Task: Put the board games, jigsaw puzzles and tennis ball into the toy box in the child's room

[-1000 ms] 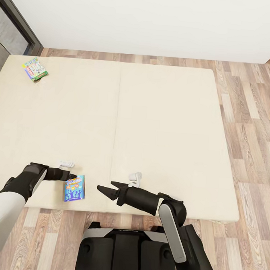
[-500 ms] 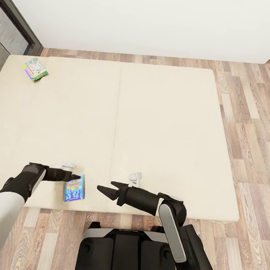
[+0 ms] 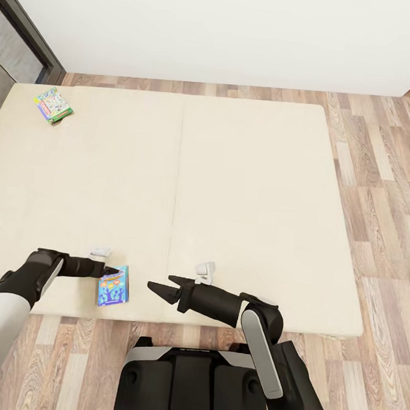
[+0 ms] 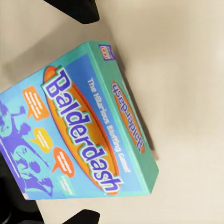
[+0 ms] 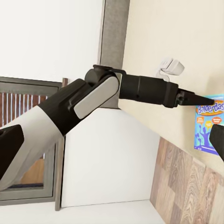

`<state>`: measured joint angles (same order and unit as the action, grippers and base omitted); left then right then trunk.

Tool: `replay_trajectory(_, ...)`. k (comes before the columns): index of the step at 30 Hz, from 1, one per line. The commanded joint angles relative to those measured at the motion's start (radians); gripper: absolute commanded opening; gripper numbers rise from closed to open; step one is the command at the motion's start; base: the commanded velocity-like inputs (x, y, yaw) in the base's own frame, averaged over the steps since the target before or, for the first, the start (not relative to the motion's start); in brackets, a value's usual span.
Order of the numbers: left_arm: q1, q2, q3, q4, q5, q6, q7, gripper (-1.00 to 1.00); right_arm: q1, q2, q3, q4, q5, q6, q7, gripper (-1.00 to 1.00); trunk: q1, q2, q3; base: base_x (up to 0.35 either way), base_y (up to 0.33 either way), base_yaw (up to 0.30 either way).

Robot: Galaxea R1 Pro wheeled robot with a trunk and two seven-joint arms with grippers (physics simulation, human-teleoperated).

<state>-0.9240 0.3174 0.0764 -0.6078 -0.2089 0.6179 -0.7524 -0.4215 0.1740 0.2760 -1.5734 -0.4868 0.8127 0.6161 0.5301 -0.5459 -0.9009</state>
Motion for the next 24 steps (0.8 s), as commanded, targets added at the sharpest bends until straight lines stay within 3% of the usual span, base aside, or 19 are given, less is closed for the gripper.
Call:
replay_trajectory(1,0.000,0.000,0.006,-0.001,-0.009,0.006,-0.009,1.00,0.000,0.000,-0.001,0.000,-0.002,0.006,0.001,1.00,0.000,-0.001,-0.001,0.000,0.000,0.000)
replay_trajectory(24,0.030,-0.002,0.009,0.001,-0.007,0.006,0.004,1.00,0.000,0.000,-0.001,0.000,-0.002,0.006,0.001,1.00,0.000,-0.001,-0.001,0.000,0.000,0.000)
